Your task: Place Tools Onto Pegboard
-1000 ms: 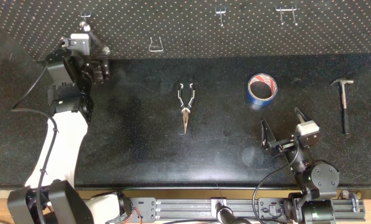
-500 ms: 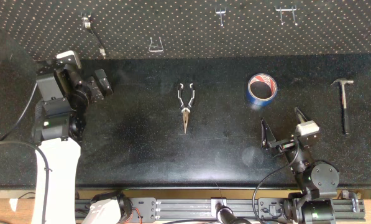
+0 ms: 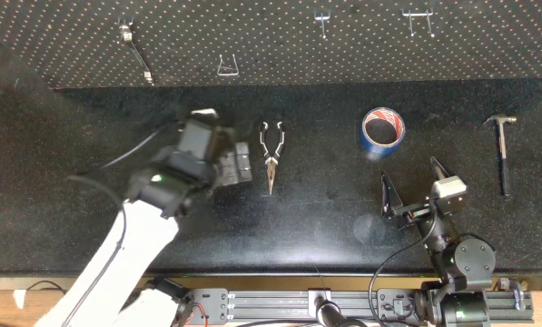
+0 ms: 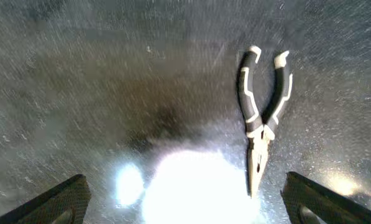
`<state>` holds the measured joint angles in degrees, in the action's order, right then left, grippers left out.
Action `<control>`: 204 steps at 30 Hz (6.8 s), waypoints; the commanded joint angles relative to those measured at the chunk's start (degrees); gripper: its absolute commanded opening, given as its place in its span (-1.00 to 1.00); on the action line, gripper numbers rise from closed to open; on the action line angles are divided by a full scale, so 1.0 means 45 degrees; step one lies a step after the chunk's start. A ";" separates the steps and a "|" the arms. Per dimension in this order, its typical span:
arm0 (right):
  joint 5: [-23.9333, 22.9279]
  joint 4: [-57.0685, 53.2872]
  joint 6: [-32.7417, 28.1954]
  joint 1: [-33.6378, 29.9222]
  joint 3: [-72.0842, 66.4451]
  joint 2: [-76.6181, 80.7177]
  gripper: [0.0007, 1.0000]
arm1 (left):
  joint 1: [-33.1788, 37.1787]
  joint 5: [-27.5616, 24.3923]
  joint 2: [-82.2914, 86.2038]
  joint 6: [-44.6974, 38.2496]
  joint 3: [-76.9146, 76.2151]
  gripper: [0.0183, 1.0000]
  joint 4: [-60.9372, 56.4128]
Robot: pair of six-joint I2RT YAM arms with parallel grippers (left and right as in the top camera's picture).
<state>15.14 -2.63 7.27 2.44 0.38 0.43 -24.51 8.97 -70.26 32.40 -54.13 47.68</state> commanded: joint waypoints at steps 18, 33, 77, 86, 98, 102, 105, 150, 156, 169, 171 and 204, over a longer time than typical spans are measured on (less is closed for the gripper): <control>-0.0019 -0.0068 0.0141 0.0087 -0.0034 -0.0083 0.95 | -0.0869 -0.1982 -0.9539 -0.0029 -0.7524 1.00 0.2696; -0.0019 -0.0068 0.0141 0.0087 -0.0034 -0.0083 0.95 | -0.0903 -0.1428 -1.0758 -0.0403 -0.7524 1.00 0.1588; -0.0019 -0.0068 0.0141 0.0087 -0.0034 -0.0083 0.95 | -0.0874 -0.1292 -1.0977 -0.0393 -0.7509 1.00 0.0869; -0.0019 -0.0068 0.0141 0.0087 -0.0034 -0.0083 0.95 | -0.0894 -0.1666 -1.1118 -0.0398 -0.7509 1.00 0.1083; -0.0019 -0.0068 0.0141 0.0087 -0.0034 -0.0083 0.95 | -0.0894 -0.1719 -1.1118 -0.0403 -0.7509 0.92 0.1064; -0.0019 -0.0068 0.0141 0.0087 -0.0034 -0.0083 0.95 | -0.0894 -0.1715 -1.1118 -0.0403 -0.7509 0.59 0.1064; -0.0019 -0.0068 0.0141 0.0087 -0.0034 -0.0083 0.95 | -0.0894 -0.1719 -1.1118 -0.0403 -0.7509 0.23 0.1064; -0.0019 -0.0068 0.0141 0.0087 -0.0034 -0.0083 0.95 | -0.1054 0.1054 -0.4226 -0.0306 -0.5455 -0.98 0.2113; -0.0019 -0.0068 0.0141 0.0087 -0.0034 -0.0083 0.95 | -0.0282 0.2414 0.0442 -0.0316 -0.0053 -0.98 -0.2900; -0.0019 -0.0068 0.0141 0.0087 -0.0034 -0.0083 0.95 | 0.0107 0.6159 -0.1307 -0.5455 0.1384 -0.99 -1.6160; -0.0019 -0.0068 0.0141 0.0087 -0.0034 -0.0083 0.95 | 0.0316 0.6159 -0.1545 -0.5513 0.1384 -0.98 -1.6704; -0.0019 -0.0068 0.0141 0.0087 -0.0034 -0.0083 0.95 | 0.0554 0.4847 -0.3798 -0.5066 0.1384 -0.98 -1.9200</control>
<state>15.14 -2.61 7.27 2.44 0.38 0.43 -22.15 31.33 -86.19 9.06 -47.24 -36.12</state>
